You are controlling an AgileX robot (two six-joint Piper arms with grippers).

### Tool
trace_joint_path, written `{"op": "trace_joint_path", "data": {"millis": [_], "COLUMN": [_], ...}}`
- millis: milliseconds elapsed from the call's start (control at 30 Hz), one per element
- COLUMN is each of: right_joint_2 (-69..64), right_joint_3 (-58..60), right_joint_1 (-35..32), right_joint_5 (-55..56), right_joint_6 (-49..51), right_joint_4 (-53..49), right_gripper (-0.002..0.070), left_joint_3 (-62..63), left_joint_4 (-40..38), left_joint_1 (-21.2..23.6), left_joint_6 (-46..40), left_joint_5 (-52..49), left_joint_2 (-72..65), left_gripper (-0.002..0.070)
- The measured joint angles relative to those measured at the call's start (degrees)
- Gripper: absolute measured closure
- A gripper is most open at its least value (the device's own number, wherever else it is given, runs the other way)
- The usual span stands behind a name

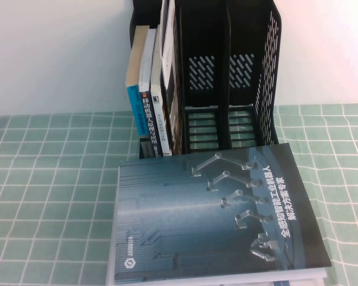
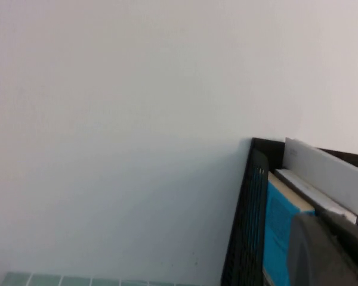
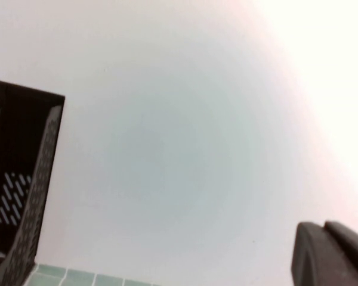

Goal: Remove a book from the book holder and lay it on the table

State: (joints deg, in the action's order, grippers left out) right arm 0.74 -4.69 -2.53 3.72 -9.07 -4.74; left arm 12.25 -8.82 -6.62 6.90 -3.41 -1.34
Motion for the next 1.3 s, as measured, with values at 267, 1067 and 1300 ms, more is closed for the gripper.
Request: {"op": "trace_joint_path", "data": {"millis": [267,1067,1300], "right_joint_2": [-7.96,-50.14,-50.80], "right_joint_3": [-14.97,-22.49,-22.61], "right_joint_1": [0.00,0.20,2.73], "right_joint_5": [-8.84,39.95,36.57], "right_joint_6": [0.00,42.82,49.32], "right_joint_4": [0.03,-53.44,-56.32], "right_gripper": [0.0678,0.0678,0.0678], "left_joint_3": [6.26,36.41,45.97], "left_joint_4": [0.01,0.13,-0.22], "left_joint_1": [0.00,-24.13,-27.07], "left_joint_6": [-0.40,-4.79,-2.97], "left_joint_5": [1.25,-0.96,-4.03], "left_joint_2": [-6.97,-55.11,-70.37], "left_gripper": [0.0678,0.0678,0.0678]}}
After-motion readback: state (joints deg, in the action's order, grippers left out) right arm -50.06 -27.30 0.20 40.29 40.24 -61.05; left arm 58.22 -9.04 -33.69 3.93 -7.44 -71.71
